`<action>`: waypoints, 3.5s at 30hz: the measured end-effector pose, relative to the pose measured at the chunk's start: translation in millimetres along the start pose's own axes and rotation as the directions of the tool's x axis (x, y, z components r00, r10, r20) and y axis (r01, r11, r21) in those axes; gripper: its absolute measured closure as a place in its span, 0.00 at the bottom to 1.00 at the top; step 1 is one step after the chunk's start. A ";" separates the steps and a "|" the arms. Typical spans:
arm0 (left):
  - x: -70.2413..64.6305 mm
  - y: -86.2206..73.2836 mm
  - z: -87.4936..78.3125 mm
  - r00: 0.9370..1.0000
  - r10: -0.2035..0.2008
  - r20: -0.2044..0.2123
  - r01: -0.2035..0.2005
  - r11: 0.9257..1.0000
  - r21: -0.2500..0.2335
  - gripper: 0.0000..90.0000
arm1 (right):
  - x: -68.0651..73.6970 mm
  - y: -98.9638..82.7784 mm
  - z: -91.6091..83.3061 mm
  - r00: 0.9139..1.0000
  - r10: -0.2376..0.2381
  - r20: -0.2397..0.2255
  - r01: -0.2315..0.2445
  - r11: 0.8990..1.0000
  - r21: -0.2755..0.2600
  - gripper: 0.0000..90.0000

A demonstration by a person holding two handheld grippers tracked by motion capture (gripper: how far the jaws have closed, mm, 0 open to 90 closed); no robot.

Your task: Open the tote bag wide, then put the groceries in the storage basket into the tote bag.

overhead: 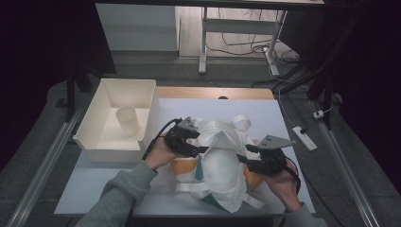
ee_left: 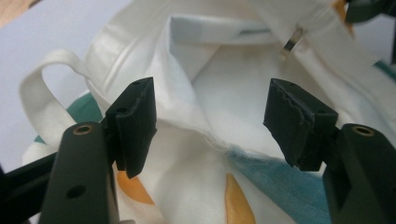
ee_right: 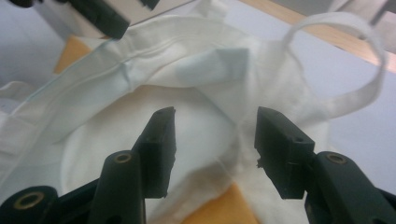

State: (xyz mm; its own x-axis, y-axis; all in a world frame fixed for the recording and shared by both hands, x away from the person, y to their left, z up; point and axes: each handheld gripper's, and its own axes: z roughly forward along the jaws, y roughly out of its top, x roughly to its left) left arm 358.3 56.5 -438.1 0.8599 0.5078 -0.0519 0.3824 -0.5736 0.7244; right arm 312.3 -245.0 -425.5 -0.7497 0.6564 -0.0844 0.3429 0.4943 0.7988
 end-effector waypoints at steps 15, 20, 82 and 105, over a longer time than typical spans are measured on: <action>-9.9 -8.6 20.9 0.992 -0.118 0.038 0.116 0.992 0.054 0.41 | 2.8 -8.0 22.0 0.993 0.014 0.114 -0.030 0.990 0.139 0.61; -10.2 -17.0 19.7 0.995 -0.102 0.018 0.100 0.991 0.088 0.74 | -1.8 -13.6 26.2 0.990 -0.005 0.141 -0.022 0.982 0.190 0.83; 9.8 -42.5 -90.9 0.988 -0.112 -0.102 0.097 0.984 -0.149 0.39 | -73.0 -29.5 -19.8 0.992 0.122 0.044 -0.117 0.989 -0.091 0.51; 55.4 -69.2 -139.3 0.941 -0.261 -0.217 0.212 0.951 -0.224 0.36 | -70.7 -30.2 -17.5 0.993 0.111 0.043 -0.107 0.991 -0.084 0.50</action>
State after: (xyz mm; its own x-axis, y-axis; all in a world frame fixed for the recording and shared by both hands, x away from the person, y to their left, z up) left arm 332.4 213.9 -395.4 0.6358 0.7667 -0.0891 0.4704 -0.2934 0.8323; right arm 345.1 -316.2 -433.3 -0.6819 0.7312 -0.0211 0.3722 0.3716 0.8505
